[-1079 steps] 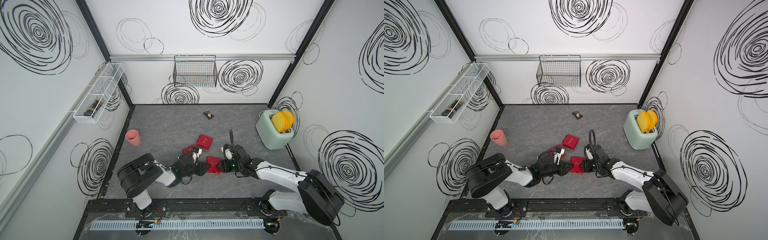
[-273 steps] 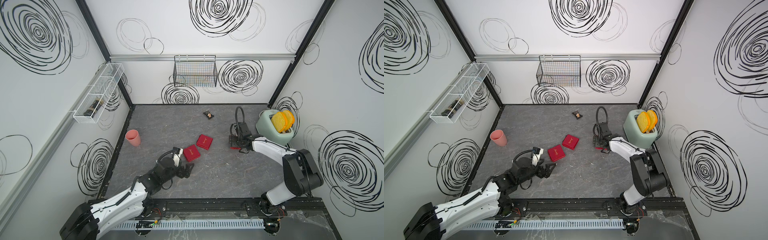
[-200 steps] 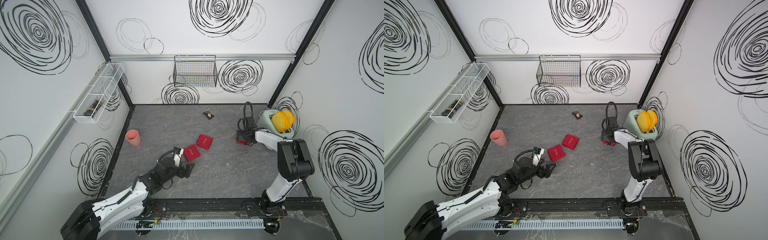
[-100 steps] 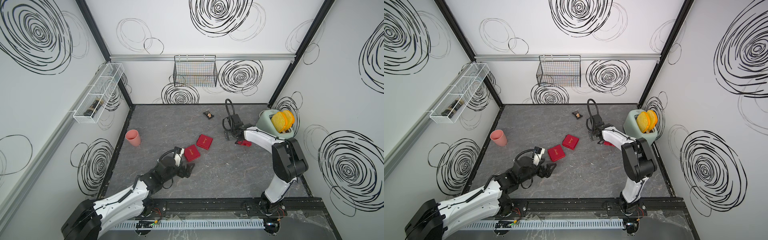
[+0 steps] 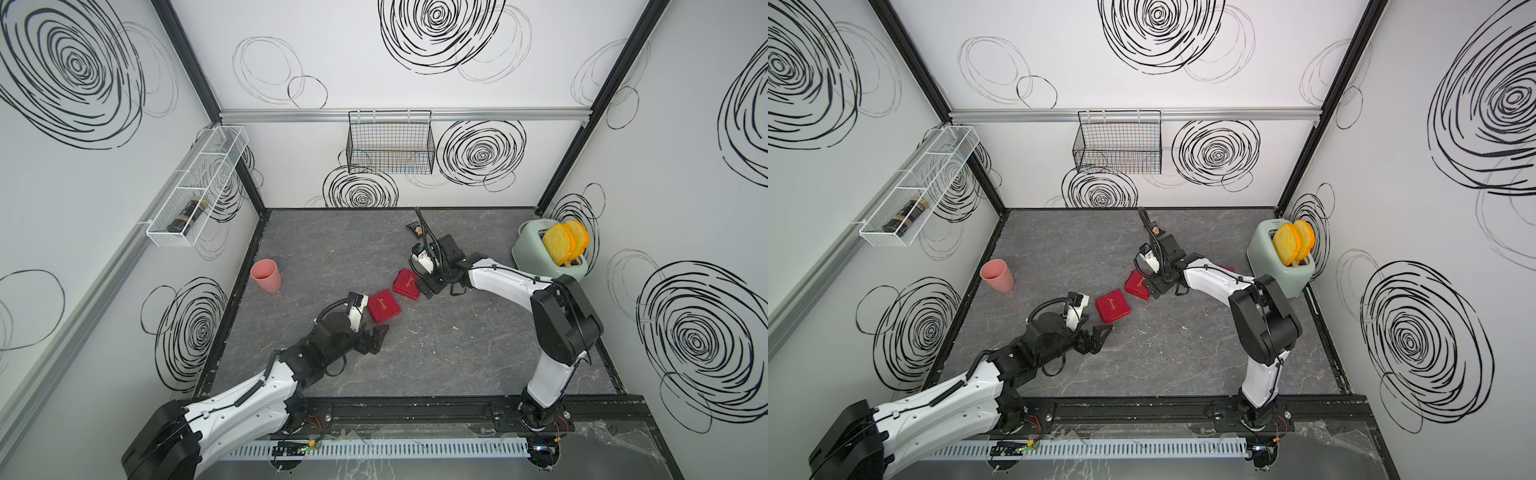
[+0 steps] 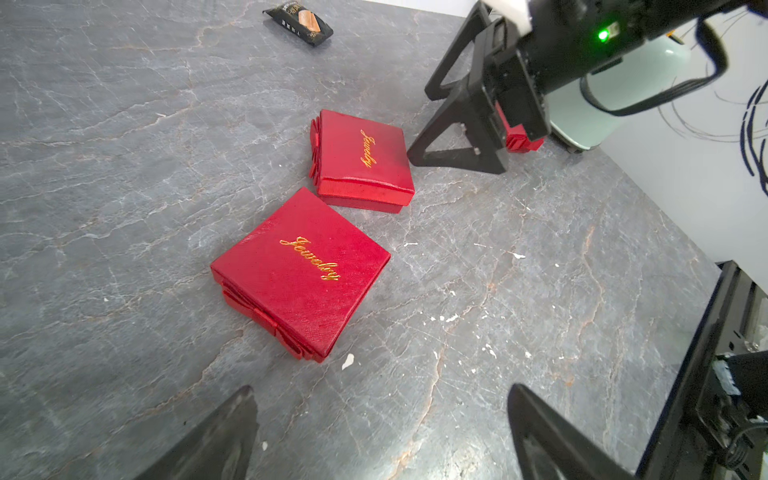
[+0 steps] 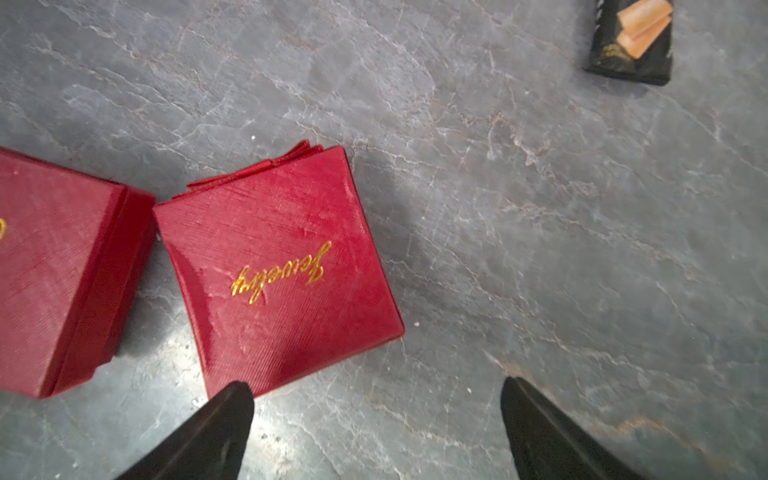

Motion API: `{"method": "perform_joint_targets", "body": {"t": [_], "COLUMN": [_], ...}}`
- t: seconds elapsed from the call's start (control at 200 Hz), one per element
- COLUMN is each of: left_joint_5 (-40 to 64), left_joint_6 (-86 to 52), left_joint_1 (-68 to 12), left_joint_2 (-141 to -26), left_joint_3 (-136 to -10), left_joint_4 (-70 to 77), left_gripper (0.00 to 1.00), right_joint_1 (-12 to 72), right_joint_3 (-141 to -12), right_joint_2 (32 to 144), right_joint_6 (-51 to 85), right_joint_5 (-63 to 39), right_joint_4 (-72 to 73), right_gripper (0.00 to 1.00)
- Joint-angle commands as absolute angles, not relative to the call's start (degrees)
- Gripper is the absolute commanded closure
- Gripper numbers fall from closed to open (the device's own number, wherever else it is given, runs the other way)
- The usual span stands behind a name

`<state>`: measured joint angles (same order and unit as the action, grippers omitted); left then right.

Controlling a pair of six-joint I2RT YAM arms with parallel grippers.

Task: Take the necklace out of the lift-off lid jewelry box
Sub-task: Pick up the jewelry box from the center of the board.

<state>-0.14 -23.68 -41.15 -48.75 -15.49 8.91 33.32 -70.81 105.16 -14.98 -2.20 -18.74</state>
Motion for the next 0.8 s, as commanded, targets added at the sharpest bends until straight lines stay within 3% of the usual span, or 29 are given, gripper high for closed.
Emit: {"method": "perform_joint_targets", "body": {"t": [0.0, 0.37, 0.795], "left_joint_5": [-1.22, -1.80, -2.78], "left_joint_6": [-22.76, -22.41, -22.24], "left_joint_1": [-41.48, -42.71, -43.21], "left_joint_2": [-48.31, -47.29, -46.65], "left_joint_3": [-16.70, -16.44, -16.57], "left_joint_4": [9.95, 9.61, 8.96], "left_gripper": [0.04, 0.04, 0.04], "right_joint_1": [34.09, 34.69, 35.05], "right_joint_3": [-73.72, -78.79, -80.02], "right_joint_2": [107.09, 111.60, 114.43], "right_joint_6": [-19.90, -27.65, -28.64], "right_joint_5": [-6.10, -13.16, -12.99], "right_joint_4": [-18.29, -19.94, -21.73], "right_gripper": [0.03, 0.03, 0.03]}}
